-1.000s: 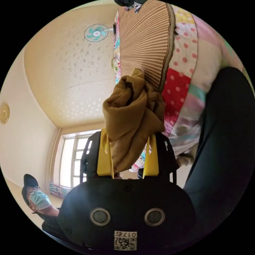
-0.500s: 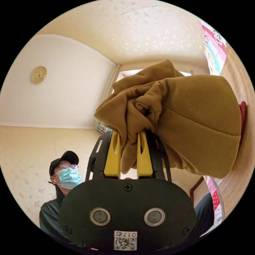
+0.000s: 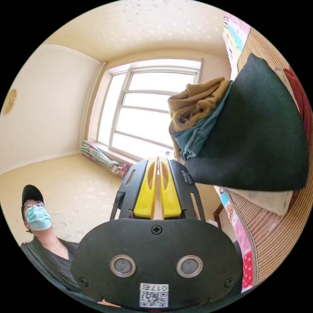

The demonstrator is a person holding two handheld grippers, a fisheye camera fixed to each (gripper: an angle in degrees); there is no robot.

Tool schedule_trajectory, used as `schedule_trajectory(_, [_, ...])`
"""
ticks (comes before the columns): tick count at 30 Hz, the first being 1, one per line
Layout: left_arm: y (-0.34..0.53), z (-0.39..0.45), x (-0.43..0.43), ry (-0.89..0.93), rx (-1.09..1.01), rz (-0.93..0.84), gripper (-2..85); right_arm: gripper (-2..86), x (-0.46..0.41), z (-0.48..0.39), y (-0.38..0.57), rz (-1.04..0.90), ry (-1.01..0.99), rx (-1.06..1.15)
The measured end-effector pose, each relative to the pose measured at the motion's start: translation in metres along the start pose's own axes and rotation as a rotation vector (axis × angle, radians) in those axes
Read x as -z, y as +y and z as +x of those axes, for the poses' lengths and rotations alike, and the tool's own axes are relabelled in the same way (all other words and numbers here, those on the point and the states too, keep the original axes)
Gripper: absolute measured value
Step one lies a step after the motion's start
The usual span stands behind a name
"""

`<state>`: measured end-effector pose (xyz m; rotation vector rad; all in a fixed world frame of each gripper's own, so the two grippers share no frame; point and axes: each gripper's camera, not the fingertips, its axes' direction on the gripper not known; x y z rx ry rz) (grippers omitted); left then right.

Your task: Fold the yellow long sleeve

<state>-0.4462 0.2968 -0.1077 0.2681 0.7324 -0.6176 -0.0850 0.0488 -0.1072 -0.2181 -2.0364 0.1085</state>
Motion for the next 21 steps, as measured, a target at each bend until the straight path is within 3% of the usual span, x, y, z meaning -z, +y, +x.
schedule_trajectory(5, [-0.015, 0.027, -0.067, 0.000, -0.162, -0.123, 11.1, 0.9, 0.136, -0.002, 0.095, 0.001, 0.348, 0.038])
schedule_trajectory(8, [-0.018, 0.053, -0.110, 0.017, -0.268, -0.164, 9.4, 0.6, 0.234, -0.045, 0.152, 0.123, 0.717, 0.108])
schedule_trajectory(10, [-0.018, 0.070, -0.137, 0.020, -0.320, -0.179, 8.2, 0.5, 0.295, -0.087, 0.194, 0.264, 1.096, 0.075])
schedule_trajectory(13, [-0.016, 0.102, -0.186, 0.072, -0.389, -0.212, 5.8, 0.6, 0.349, -0.136, 0.242, 0.533, 1.506, -0.041])
schedule_trajectory(17, [-0.012, 0.149, -0.258, 0.259, -0.431, -0.331, 2.5, 1.4, 0.397, -0.176, 0.277, 0.838, 1.770, -0.096])
schedule_trajectory(21, [0.000, 0.181, -0.298, 0.459, -0.416, -0.418, 0.4, 6.1, 0.463, -0.211, 0.263, 1.028, 2.024, -0.384])
